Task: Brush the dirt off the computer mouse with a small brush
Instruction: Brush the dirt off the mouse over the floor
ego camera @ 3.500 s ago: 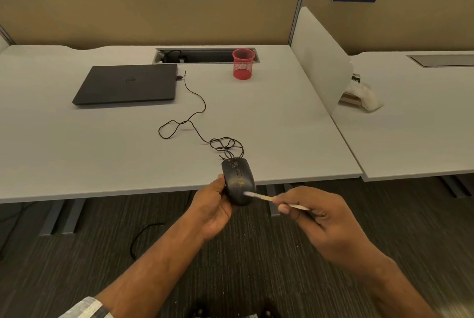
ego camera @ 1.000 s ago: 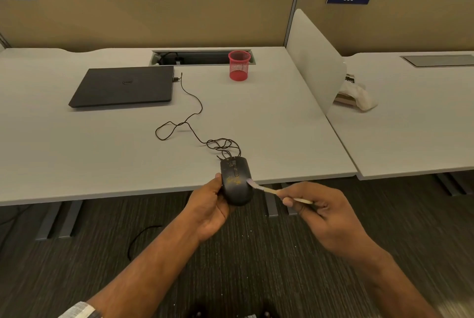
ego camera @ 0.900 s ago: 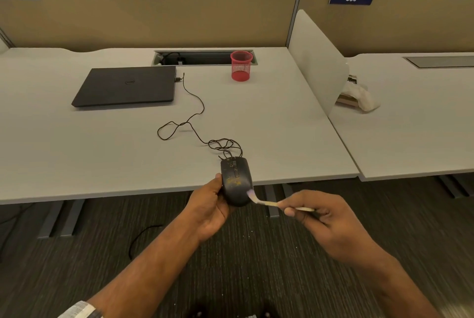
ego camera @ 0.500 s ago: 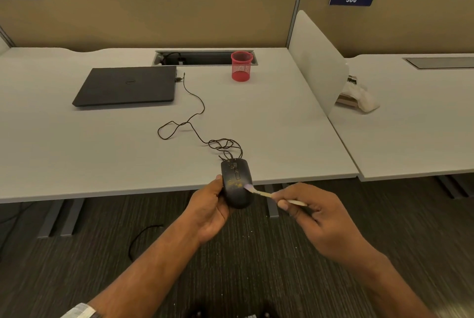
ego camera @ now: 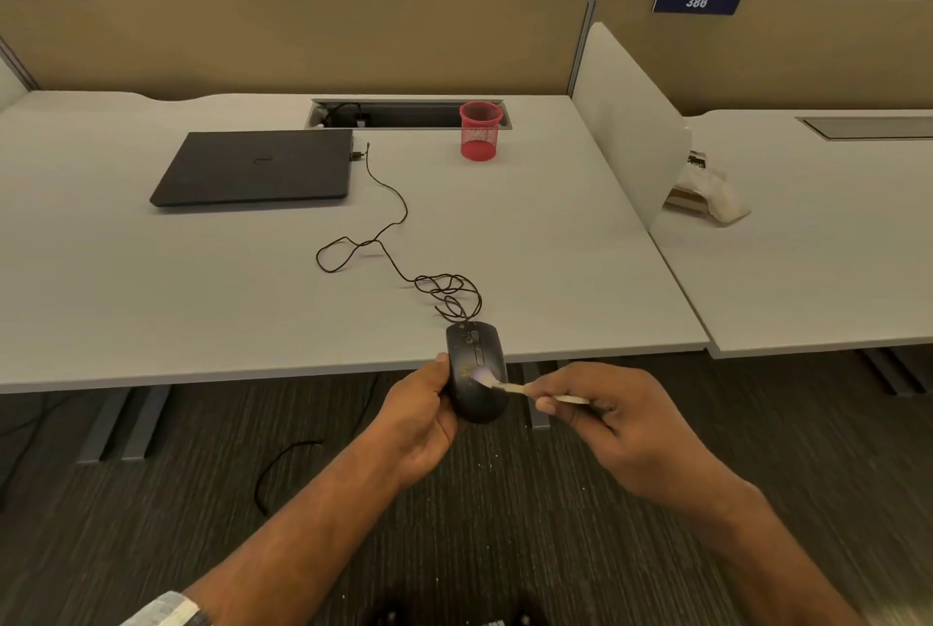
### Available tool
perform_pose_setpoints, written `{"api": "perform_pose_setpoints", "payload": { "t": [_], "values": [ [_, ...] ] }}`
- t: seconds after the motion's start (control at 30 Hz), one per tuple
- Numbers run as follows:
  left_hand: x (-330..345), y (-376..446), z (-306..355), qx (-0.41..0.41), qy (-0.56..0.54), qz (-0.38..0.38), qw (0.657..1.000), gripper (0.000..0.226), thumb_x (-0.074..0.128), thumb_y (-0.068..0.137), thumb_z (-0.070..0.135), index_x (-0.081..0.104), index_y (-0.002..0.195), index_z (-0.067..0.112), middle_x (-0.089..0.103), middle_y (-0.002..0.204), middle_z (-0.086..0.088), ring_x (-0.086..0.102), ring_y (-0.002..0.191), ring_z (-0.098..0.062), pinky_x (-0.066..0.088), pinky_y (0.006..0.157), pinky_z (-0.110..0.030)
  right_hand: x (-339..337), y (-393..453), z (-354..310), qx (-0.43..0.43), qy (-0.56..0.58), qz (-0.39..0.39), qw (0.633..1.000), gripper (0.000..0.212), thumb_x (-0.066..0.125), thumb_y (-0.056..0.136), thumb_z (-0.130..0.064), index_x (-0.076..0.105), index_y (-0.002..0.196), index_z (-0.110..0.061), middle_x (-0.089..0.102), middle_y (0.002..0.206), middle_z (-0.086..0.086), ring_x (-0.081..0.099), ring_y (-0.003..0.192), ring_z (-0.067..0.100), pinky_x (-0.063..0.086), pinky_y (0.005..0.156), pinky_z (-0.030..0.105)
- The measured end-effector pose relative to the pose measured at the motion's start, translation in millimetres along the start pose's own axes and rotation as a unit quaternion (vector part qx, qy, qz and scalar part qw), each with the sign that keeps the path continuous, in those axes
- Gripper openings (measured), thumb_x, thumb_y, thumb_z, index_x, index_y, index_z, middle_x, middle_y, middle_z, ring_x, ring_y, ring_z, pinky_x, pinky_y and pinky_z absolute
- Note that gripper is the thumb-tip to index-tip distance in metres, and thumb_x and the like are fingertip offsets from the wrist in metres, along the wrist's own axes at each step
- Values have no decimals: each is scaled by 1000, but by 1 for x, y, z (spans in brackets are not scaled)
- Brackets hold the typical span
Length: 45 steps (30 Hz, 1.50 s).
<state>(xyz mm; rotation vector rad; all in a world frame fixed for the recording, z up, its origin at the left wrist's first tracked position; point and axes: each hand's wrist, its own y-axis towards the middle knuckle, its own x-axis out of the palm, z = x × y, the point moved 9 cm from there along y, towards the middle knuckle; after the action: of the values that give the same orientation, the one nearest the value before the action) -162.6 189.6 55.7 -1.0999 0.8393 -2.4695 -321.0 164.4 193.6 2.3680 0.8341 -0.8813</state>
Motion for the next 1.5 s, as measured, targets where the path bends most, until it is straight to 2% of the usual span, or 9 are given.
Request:
{"api": "perform_pose_setpoints", "payload": {
  "t": [0.17, 0.4, 0.53, 0.67, 0.93, 1.07, 1.23, 1.37, 1.5],
  "values": [
    [-2, 0, 4, 7, 5, 3, 1000, 30, 41, 108, 20, 59, 128, 5, 70, 126, -25, 70, 116, -35, 58, 89, -44, 0, -8, 2, 8, 23, -27, 999, 18, 63, 92, -20, 73, 105, -27, 70, 87, -17, 66, 82, 10, 49, 66, 18],
    [4, -1, 2, 3, -1, -2, 1000, 29, 41, 109, 19, 60, 126, 5, 76, 119, -23, 74, 111, -32, 59, 84, -42, -20, -5, 0, 4, 27, 67, 997, 26, 57, 92, -32, 74, 108, -21, 71, 88, -15, 66, 82, 9, 52, 69, 23],
    [6, -1, 2, 3, -14, -8, 1000, 29, 41, 108, 20, 60, 122, 4, 78, 113, -25, 78, 101, -31, 59, 83, -42, -2, -9, 0, 2, 18, 21, 1000, 18, 62, 93, -25, 73, 107, -23, 69, 87, -16, 65, 81, 7, 48, 68, 16],
    [2, -1, 3, 10, 2, -4, 1000, 26, 40, 108, 22, 61, 118, 8, 75, 116, -24, 76, 104, -34, 61, 79, -43, 7, -15, -5, -4, 34, -23, 999, 24, 55, 92, -34, 73, 105, -25, 72, 92, -15, 68, 88, 8, 56, 73, 27],
    [4, -3, 2, 2, -5, -6, 1000, 28, 41, 109, 19, 61, 122, 5, 73, 122, -25, 71, 116, -33, 59, 86, -42, -13, -5, -5, -10, 37, 70, 997, 21, 63, 92, -22, 74, 109, -21, 70, 88, -17, 67, 79, 8, 51, 66, 21],
    [4, -2, 4, 12, -6, -2, 1000, 28, 42, 108, 18, 62, 120, 2, 73, 120, -28, 71, 115, -36, 58, 95, -44, 6, -5, -5, -2, 23, 25, 999, 19, 63, 92, -21, 73, 108, -25, 67, 85, -21, 65, 81, 5, 46, 67, 13],
    [-1, 0, 9, 25, -2, -5, 1000, 28, 42, 108, 22, 60, 124, 8, 77, 115, -24, 77, 104, -32, 62, 82, -43, 11, -10, -5, 0, 27, -29, 999, 17, 57, 92, -32, 72, 101, -31, 69, 87, -19, 64, 82, 7, 48, 67, 15],
    [-3, 2, 8, 15, -12, -11, 1000, 29, 41, 108, 22, 59, 123, 6, 80, 106, -23, 78, 102, -31, 59, 90, -46, -12, -8, -5, -12, 54, 53, 997, 20, 61, 92, -28, 74, 106, -24, 71, 87, -17, 66, 78, 6, 47, 67, 12],
    [-2, 3, 7, 13, -18, -12, 1000, 30, 42, 108, 20, 59, 126, 3, 76, 119, -26, 72, 115, -35, 55, 101, -47, -13, -8, 4, 12, 55, 74, 996, 22, 64, 91, -26, 75, 109, -21, 74, 92, -13, 69, 86, 9, 53, 72, 23]
  ]
}}
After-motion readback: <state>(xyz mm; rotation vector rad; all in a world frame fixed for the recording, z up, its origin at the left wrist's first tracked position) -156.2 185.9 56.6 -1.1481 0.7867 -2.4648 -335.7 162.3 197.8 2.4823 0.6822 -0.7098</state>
